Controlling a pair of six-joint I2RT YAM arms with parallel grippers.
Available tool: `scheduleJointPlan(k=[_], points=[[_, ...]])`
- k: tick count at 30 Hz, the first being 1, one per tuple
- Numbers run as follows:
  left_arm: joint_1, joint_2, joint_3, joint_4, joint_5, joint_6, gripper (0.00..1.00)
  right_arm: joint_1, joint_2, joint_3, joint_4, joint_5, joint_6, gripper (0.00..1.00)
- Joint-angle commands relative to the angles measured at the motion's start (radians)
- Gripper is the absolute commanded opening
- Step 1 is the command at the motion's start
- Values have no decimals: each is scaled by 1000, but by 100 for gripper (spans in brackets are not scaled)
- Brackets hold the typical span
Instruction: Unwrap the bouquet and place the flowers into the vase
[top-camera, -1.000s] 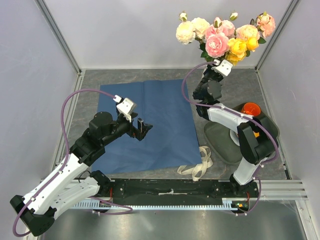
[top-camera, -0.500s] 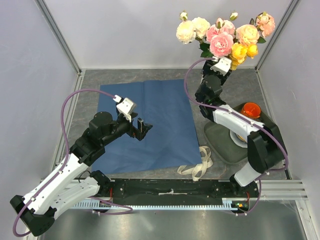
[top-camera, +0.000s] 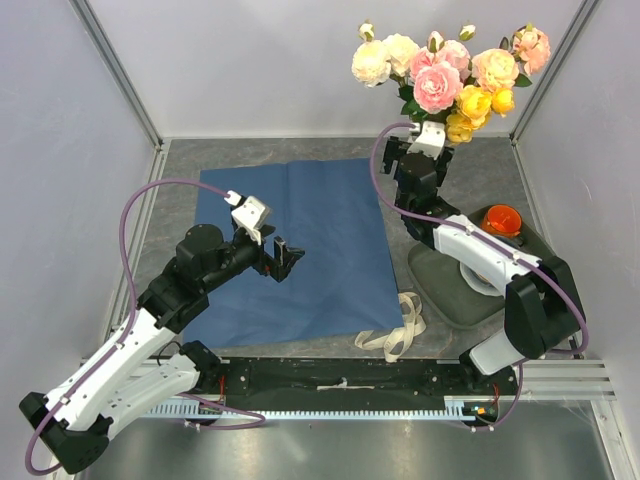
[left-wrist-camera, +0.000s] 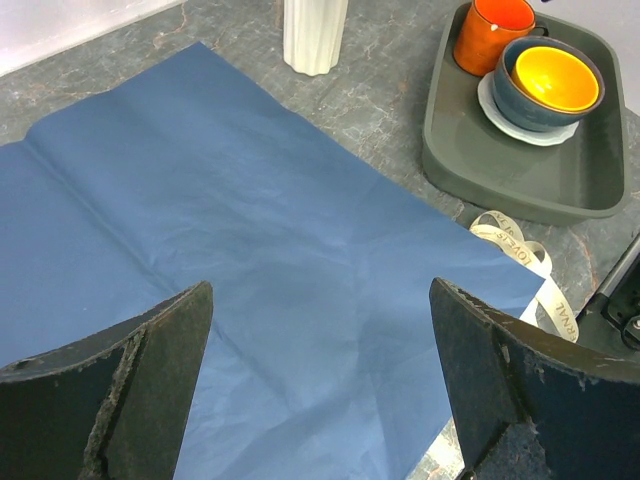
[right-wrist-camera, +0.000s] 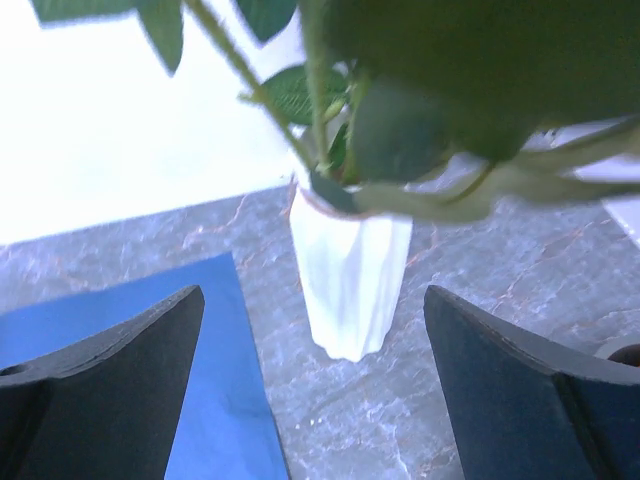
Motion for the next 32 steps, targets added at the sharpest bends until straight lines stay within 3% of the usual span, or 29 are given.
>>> scheduleJointPlan(k=[1,11,22,32], points=[[4,-14,-2,15,10,33,95,9,-53,1,-146,-99,73,98],[6,-6,0,14,17,32,95,87,-154,-49,-440,-153,128,98],[4,-9,-2,12,11,29,96,141,-376,-137,-603,-277,276,98],[4,-5,47,-6,11,-4,96,150,-776,-151,-657,-320,282,98]])
